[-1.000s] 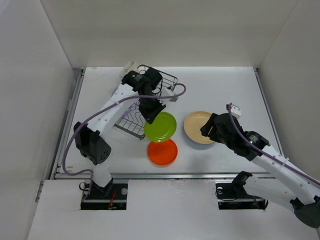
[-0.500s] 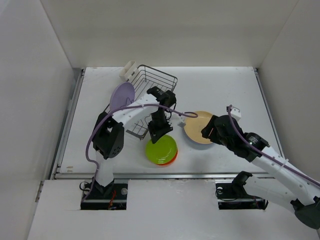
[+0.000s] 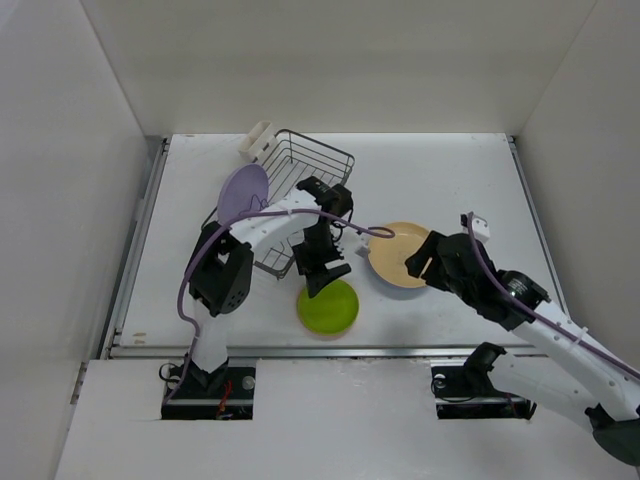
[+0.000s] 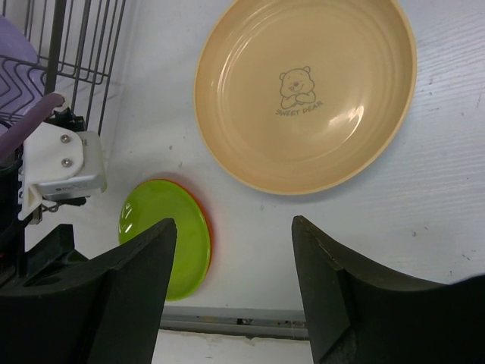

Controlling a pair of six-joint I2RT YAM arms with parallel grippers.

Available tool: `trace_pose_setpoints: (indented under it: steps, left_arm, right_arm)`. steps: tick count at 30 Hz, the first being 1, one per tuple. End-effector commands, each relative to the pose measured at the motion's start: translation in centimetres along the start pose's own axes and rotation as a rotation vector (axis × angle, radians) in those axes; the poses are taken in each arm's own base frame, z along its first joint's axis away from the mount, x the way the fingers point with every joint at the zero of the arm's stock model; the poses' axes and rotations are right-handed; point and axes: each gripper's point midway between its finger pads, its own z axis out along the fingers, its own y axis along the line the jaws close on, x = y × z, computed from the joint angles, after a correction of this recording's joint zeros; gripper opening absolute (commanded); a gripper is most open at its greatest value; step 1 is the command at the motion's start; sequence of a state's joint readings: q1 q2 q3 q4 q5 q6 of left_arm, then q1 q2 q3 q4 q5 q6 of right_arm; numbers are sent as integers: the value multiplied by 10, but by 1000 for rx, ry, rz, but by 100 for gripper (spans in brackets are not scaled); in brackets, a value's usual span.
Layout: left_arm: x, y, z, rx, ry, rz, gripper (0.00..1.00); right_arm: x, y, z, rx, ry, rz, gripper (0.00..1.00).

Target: Unload the plates from the dish rack

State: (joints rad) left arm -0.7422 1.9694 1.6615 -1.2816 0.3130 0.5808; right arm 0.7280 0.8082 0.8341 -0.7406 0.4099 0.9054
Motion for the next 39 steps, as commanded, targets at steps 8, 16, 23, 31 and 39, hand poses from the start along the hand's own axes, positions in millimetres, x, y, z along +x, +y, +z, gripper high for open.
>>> trace_pose_setpoints:
  steps: [8, 16, 23, 31, 39]
  left_arm:
    - [25, -18, -75, -218, -248, -20, 79]
    - [73, -15, -140, -534, -564, -114, 99]
    - [109, 8, -129, -660, -612, -245, 99]
    - [119, 48, -159, -813, -697, -480, 99]
    - [146, 74, -173, -963, -688, -647, 99]
  right_arm:
    - [5, -7, -20, -47, 13, 14, 73]
    - [-8, 1, -64, -175, 3, 64, 74]
    - [-10, -10, -85, -227, -24, 66, 76]
    - [-19, -12, -98, -268, -74, 112, 76]
    - [-17, -14, -95, -261, -69, 109, 76]
